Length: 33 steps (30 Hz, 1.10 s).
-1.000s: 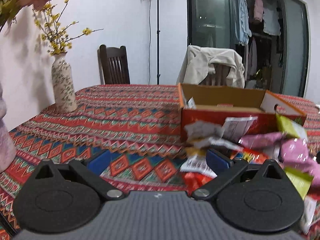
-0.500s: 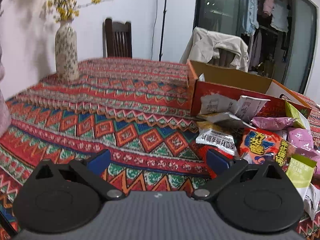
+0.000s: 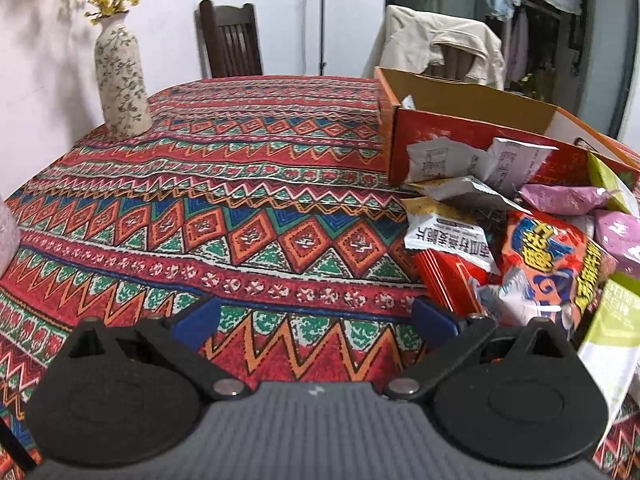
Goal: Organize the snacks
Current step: 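Move both grippers back to the snack pile, then grasp the pink packet with the right gripper while the left grasps the green-and-white bar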
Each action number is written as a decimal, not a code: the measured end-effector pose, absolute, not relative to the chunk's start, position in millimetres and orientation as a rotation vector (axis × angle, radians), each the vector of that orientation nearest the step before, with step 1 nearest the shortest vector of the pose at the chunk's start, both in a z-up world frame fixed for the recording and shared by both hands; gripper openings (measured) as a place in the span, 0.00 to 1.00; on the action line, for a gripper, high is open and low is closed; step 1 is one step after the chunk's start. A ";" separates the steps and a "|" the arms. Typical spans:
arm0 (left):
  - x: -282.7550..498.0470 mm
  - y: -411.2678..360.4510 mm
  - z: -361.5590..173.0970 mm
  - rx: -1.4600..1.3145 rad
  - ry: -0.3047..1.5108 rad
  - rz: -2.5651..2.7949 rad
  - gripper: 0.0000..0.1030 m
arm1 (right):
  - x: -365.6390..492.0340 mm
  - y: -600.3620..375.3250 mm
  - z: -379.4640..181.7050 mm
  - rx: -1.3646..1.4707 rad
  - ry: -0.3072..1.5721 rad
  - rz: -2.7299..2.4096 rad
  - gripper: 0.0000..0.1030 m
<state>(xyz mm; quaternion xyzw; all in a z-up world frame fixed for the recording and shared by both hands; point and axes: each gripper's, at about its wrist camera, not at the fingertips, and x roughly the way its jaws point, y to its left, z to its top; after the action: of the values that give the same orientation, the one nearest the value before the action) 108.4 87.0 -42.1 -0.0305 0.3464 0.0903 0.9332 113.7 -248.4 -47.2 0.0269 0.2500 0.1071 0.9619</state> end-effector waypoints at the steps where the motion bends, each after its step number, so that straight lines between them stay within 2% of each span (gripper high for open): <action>1: 107.4 87.8 -41.6 -0.060 0.708 0.176 1.00 | 115.0 -248.3 -47.9 0.051 0.513 0.215 1.00; 9: 83.3 77.7 -21.5 -0.015 0.513 0.189 1.00 | 139.6 -239.5 -57.0 0.003 0.603 0.172 1.00; 15: 78.9 63.1 -7.1 -0.004 0.457 0.162 1.00 | 161.9 -222.6 -68.0 -0.033 0.690 0.164 0.97; 18: 79.4 59.1 -6.9 -0.002 0.463 0.139 1.00 | 157.7 -224.1 -67.5 -0.037 0.684 0.186 0.89; 20: 79.0 55.9 -7.6 -0.004 0.471 0.131 1.00 | 153.7 -227.5 -66.5 -0.033 0.675 0.197 0.80; 21: 79.7 55.2 -8.6 -0.009 0.475 0.123 1.00 | 151.2 -229.4 -65.7 -0.032 0.668 0.195 0.71; 25: 78.6 51.6 -11.0 -0.024 0.484 0.098 1.00 | 140.2 -239.2 -64.7 -0.024 0.629 0.176 0.61; 33: 66.2 26.4 -5.4 -0.025 0.472 0.022 1.00 | 116.8 -257.4 -51.9 0.028 0.534 0.188 0.59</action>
<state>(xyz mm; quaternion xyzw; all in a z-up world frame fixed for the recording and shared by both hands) 66.2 26.4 -5.4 -0.0122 0.2338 0.0109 0.9721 116.8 -257.4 -51.9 0.0138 0.2633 0.0925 0.9602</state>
